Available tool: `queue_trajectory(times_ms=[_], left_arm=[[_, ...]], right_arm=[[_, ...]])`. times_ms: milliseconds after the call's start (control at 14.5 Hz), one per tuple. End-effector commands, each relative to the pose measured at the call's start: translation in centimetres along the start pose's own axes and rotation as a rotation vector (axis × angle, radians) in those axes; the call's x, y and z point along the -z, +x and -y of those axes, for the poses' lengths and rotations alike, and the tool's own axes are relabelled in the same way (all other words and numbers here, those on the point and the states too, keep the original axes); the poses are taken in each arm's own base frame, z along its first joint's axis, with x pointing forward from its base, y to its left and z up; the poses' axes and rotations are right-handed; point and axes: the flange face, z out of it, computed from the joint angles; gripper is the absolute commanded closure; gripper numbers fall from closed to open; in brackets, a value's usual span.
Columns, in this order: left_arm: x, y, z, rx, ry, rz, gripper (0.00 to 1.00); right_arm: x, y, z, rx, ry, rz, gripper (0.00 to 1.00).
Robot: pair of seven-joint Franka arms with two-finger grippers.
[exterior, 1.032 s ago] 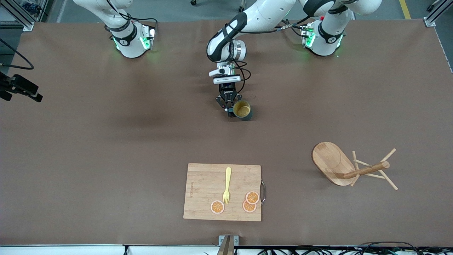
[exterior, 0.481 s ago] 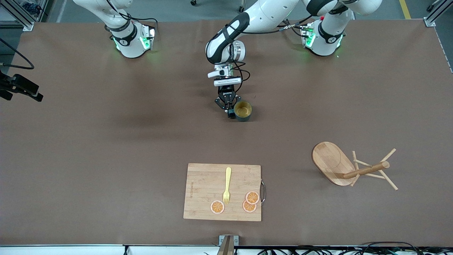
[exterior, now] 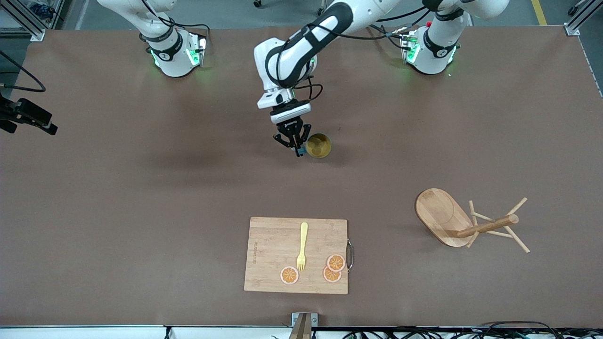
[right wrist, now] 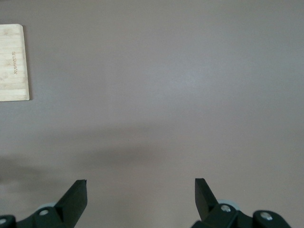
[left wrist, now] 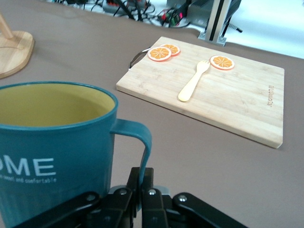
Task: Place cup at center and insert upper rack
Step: 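Grasp the teal mug with the left gripper and lift it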
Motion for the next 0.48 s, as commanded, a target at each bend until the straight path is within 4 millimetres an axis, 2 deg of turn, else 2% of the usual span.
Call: queue_trajectory(times_ms=[0, 69, 206, 413], left_arm=[[1.7, 6.6, -1.3, 0.056, -0.002, 0.1, 1.0], [2.4, 8.6, -1.4, 0.084, -0.025, 0.128, 1.0], [2.4, 13.9, -0.9, 0.156, -0.051, 0.175, 1.0], [2.7, 19.8, 0.2, 0.228, -0.067, 0.282, 1.0]], right_arm=[[0.3, -0.4, 0.0, 0.001, -0.015, 0.0, 0.0], [0.4, -0.4, 0.1, 0.002, -0.015, -0.001, 0.0], [0.3, -0.4, 0.1, 0.002, -0.015, 0.0, 0.0], [0.3, -0.4, 0.1, 0.005, -0.015, 0.002, 0.0]])
